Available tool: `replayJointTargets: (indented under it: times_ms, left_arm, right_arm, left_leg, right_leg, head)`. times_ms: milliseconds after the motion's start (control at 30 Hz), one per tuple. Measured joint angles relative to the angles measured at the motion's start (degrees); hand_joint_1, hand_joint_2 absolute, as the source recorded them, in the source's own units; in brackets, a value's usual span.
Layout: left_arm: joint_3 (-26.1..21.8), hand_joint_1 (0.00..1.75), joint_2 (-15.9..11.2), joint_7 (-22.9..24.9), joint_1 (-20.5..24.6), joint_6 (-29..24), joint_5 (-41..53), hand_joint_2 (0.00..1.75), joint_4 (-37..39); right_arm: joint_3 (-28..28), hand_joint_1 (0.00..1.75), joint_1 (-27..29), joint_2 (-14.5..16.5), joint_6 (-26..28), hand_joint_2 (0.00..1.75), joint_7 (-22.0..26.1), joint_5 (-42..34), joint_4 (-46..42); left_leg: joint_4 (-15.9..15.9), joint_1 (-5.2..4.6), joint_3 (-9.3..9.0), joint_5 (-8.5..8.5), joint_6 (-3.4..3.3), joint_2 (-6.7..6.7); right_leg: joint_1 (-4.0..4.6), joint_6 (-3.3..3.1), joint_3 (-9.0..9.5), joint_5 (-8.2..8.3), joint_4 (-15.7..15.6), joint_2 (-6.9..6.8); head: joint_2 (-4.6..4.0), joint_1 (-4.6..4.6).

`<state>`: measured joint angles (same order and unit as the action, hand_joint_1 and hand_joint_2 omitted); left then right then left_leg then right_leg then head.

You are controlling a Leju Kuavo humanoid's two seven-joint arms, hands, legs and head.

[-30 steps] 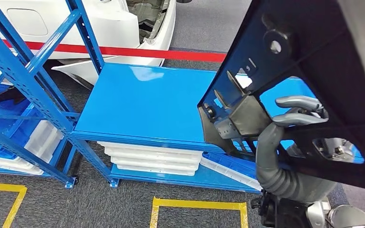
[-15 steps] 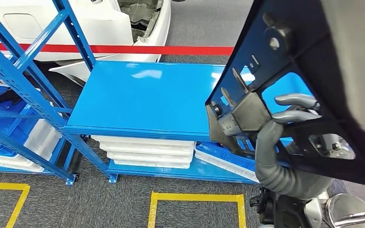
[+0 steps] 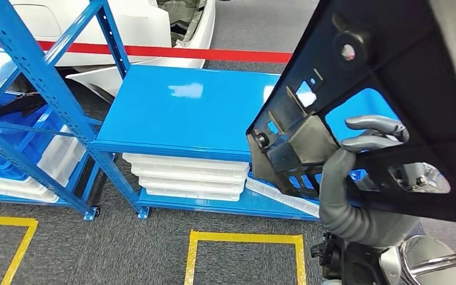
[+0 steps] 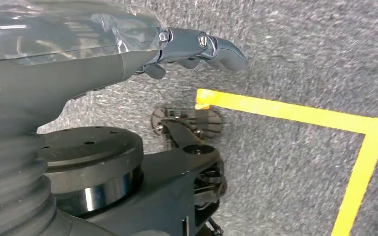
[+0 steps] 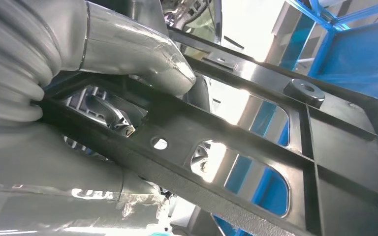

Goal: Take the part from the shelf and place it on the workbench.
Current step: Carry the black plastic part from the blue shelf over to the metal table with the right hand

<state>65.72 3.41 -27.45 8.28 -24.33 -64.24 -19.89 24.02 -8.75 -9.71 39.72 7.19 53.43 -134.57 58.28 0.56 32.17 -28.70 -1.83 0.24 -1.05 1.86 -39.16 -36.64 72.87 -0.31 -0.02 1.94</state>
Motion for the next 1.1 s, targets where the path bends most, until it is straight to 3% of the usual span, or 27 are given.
replayJointTargets:
  times_ms: [67,133,200,267,367,433,500,533,567,600,700,767,867,933,1000,1033,1067,1100]
  left_arm:
    - [0.0,0.0,0.0,0.0,0.0,0.0,0.0,1.75,0.0]
    - [0.0,0.0,0.0,0.0,0.0,0.0,0.0,1.75,0.0]
    - [0.0,0.0,0.0,0.0,0.0,0.1,0.0,1.75,0.0]
    - [0.0,0.0,0.0,0.0,0.0,0.1,0.0,1.75,0.0]
    - [0.0,0.0,0.0,0.0,0.0,0.1,-0.1,1.75,0.0]
    - [0.0,0.0,0.0,0.0,0.0,0.1,-0.1,1.75,0.1]
    - [0.0,0.0,0.0,0.0,0.0,0.1,-0.1,1.75,0.2]
    - [0.0,0.0,0.0,0.0,0.0,0.1,-0.2,1.75,0.2]
    - [0.0,0.0,0.0,0.0,-0.1,0.1,-0.2,1.75,0.3]
    - [0.0,0.0,0.0,0.0,-0.1,0.1,-0.2,1.75,0.3]
    - [0.0,0.0,0.0,0.0,0.0,0.1,-0.2,1.75,0.3]
    - [0.0,0.0,-0.1,0.0,0.0,0.1,-0.2,1.75,0.3]
    - [0.0,0.0,0.0,0.0,-0.1,0.1,-0.3,1.75,0.4]
    - [0.0,0.0,0.0,0.0,-0.1,0.1,-0.3,1.75,0.4]
    - [0.0,0.0,0.0,-0.1,0.0,0.0,-0.3,1.75,0.4]
    - [0.0,0.0,0.0,-0.1,0.0,0.0,-0.3,1.75,0.4]
    - [0.0,0.0,0.0,-0.1,-0.1,0.0,-0.4,1.75,0.4]
    - [0.0,0.0,0.0,-0.2,-0.1,-0.1,-0.5,1.75,0.4]
  right_arm:
    - [0.0,1.75,0.1,0.0,0.0,1.75,0.0,0.0,0.0]
    - [-0.1,1.75,0.1,0.0,0.0,1.75,0.1,-0.1,0.1]
    - [-0.2,1.75,0.2,0.1,0.0,1.75,0.2,-0.2,0.1]
    - [-0.3,1.75,0.3,0.2,0.0,1.75,0.6,-0.4,0.2]
    - [-0.5,1.75,0.4,0.4,0.0,1.75,1.1,-0.7,0.3]
    - [-0.5,1.75,0.4,0.6,0.0,1.75,1.3,-1.1,0.4]
    - [-0.6,1.75,0.5,0.9,0.0,1.75,1.6,-1.4,0.5]
    - [-0.6,1.75,0.6,0.9,0.0,1.75,1.7,-1.5,0.6]
    - [-0.6,1.75,0.7,1.0,0.0,1.75,1.8,-1.7,0.7]
    - [-0.6,1.75,0.8,1.0,0.0,1.75,1.9,-1.9,0.8]
    - [-0.6,1.75,1.0,1.3,0.0,1.75,2.2,-2.2,0.9]
    - [-0.7,1.75,1.0,1.4,0.0,1.75,2.3,-2.3,1.0]
    - [-0.9,1.75,1.2,1.5,0.0,1.75,2.7,-2.7,1.1]
    - [-1.0,1.75,1.5,1.6,0.0,1.75,3.0,-3.0,1.1]
    - [-1.3,1.75,1.9,1.7,0.0,1.75,3.3,-3.2,1.2]
    - [-1.4,1.75,2.2,1.8,0.0,1.75,3.5,-3.3,1.3]
    - [-1.6,1.75,2.5,1.9,0.0,1.75,3.7,-3.5,1.4]
    - [-1.7,1.75,2.8,1.9,0.0,1.75,3.9,-3.7,1.4]
  left_leg:
    - [0.2,-0.04,1.08,0.65,0.1,0.04]
    - [0.5,0.01,1.87,1.08,0.37,0.03]
    - [0.9,0.01,2.46,1.48,0.89,0.02]
    - [0.9,-0.04,2.79,2.05,1.61,0.02]
    - [1.5,-0.02,3.17,1.97,2.61,-0.11]
    - [5.4,0.06,4.57,-1.69,3.07,-0.21]
    - [12.4,0.08,6.69,-6.43,3.39,-0.22]
    - [15.2,0.08,7.22,-7.6,3.49,-0.22]
    - [16.5,0.07,7.05,-7.74,3.5,-0.22]
    - [15.5,0.05,5.69,-6.81,3.39,-0.22]
    - [4.1,-0.18,-1.83,-3.02,2.48,-0.25]
    - [0.0,-0.47,-3.85,-2.75,2.0,-0.26]
    - [-1.0,-0.32,-3.54,-1.98,1.25,-0.08]
    - [-1.4,0.04,-2.75,-0.98,0.52,0.14]
    - [-1.3,0.0,-1.53,-0.2,0.17,0.23]
    - [-1.1,-0.02,-0.89,0.12,0.17,0.25]
    - [-0.9,-0.01,-0.31,0.38,0.22,0.26]
    - [-0.6,0.03,0.28,0.59,0.33,0.26]
  right_leg:
    - [-0.01,0.13,0.54,0.1,2.0,0.0]
    - [-0.02,-0.06,5.31,3.29,-4.7,-0.01]
    - [0.15,-0.46,9.97,4.89,-12.5,0.11]
    - [0.51,-0.87,10.93,4.83,-14.9,0.32]
    - [0.45,-2.07,10.28,5.9,-15.4,0.15]
    - [0.23,-3.08,9.46,6.8,-15.6,-0.1]
    - [0.34,-3.55,8.27,7.5,-15.3,-0.13]
    - [0.41,-3.58,7.66,7.81,-15.1,-0.15]
    - [0.47,-3.58,7.12,8.07,-15.0,-0.16]
    - [0.53,-3.53,6.58,8.32,-14.7,-0.16]
    - [0.66,-3.2,5.63,8.8,-14.1,-0.14]
    - [0.7,-2.6,5.28,9.24,-13.8,-0.17]
    - [0.67,-1.6,4.89,9.34,-13.6,-0.07]
    - [0.58,-1.07,3.58,6.09,-10.2,0.1]
    - [0.35,-0.54,1.3,1.3,-3.3,0.16]
    - [0.23,-0.31,0.54,-0.05,-0.2,0.16]
    - [0.14,-0.12,0.42,-0.37,1.4,0.16]
    - [0.05,-0.01,1.51,0.54,0.7,0.15]
  head:
    - [0.0,0.14]
    - [0.0,0.33]
    - [0.0,0.53]
    - [0.0,0.55]
    - [0.0,0.3]
    - [0.0,-0.61]
    - [0.0,-1.86]
    - [0.0,-2.22]
    - [0.0,-2.38]
    - [0.0,-2.46]
    - [0.0,-2.6]
    - [0.0,-2.67]
    - [0.0,-2.75]
    - [0.0,-2.54]
    - [0.0,-2.28]
    - [0.0,-2.23]
    - [0.0,-2.22]
    - [0.0,-2.2]
